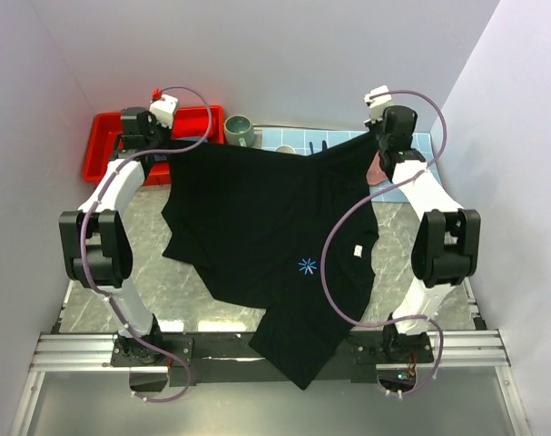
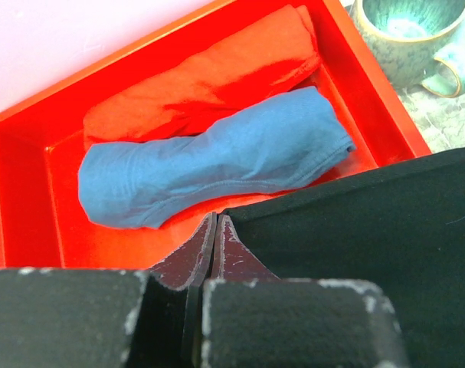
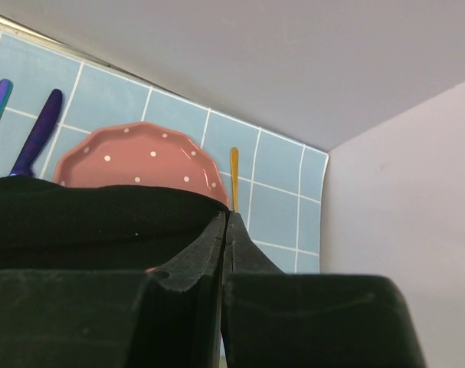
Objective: Roll the t-shirts
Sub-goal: Fold the T-shirt at the center of the board.
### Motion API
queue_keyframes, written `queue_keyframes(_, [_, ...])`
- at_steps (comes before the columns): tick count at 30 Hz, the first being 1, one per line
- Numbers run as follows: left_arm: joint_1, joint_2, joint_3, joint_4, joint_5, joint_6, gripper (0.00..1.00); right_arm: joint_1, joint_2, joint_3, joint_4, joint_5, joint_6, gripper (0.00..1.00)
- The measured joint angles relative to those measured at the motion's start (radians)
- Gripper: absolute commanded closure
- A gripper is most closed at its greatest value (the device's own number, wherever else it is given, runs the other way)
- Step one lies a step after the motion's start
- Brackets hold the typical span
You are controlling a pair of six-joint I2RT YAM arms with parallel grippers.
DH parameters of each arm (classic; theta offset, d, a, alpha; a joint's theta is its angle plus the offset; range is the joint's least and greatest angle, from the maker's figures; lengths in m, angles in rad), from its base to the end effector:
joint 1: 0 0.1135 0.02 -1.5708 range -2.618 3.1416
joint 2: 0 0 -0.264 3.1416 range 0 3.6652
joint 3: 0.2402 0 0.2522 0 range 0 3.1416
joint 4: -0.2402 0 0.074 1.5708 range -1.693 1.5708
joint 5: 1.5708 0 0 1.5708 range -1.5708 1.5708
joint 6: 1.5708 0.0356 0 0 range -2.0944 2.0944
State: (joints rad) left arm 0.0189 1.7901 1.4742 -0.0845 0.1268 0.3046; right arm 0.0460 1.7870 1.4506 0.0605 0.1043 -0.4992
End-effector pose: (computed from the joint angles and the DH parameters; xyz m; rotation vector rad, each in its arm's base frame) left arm 0.4296 0.0036 0.3095 0.3620 1.9352 0.0867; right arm 0.4326 0.0162 0.3173 -0.4309 1.8147 -0.4114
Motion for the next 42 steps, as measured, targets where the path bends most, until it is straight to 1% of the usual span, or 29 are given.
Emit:
queue_keyframes(6, [0.000, -0.036, -0.050, -0.003, 0.006, 0.007, 0.99, 0.000, -0.076, -0.079, -0.019, -0.002, 0.003, 1.00])
queue_keyframes(9, [0.001, -0.055, -0.083, 0.003, 0.010, 0.016, 0.99, 0.000, -0.123, -0.144, -0.048, -0.011, 0.004, 1.00])
queue_keyframes(14, [0.006, -0.058, -0.113, 0.005, 0.014, 0.016, 0.99, 0.001, -0.213, -0.243, -0.141, -0.021, 0.019, 1.00])
queue_keyframes(18, [0.010, -0.058, -0.113, 0.013, 0.020, 0.021, 0.99, 0.013, -0.316, -0.309, -0.214, -0.026, 0.039, 1.00])
queue_keyframes(23, [0.028, -0.058, -0.113, 0.012, 0.042, 0.045, 0.99, 0.031, -0.421, -0.371, -0.268, -0.035, 0.045, 1.00])
queue_keyframes(29, [0.052, -0.042, -0.111, 0.008, 0.074, 0.068, 0.99, 0.035, -0.439, -0.393, -0.330, -0.046, 0.049, 1.00])
queue_keyframes(36, [0.056, 0.019, -0.106, -0.046, 0.105, 0.094, 0.99, 0.035, -0.447, -0.433, -0.401, -0.054, 0.048, 1.00])
queue_keyframes(42, [0.056, 0.021, -0.137, -0.058, 0.105, 0.130, 0.99, 0.035, -0.504, -0.477, -0.460, -0.073, 0.045, 1.00])
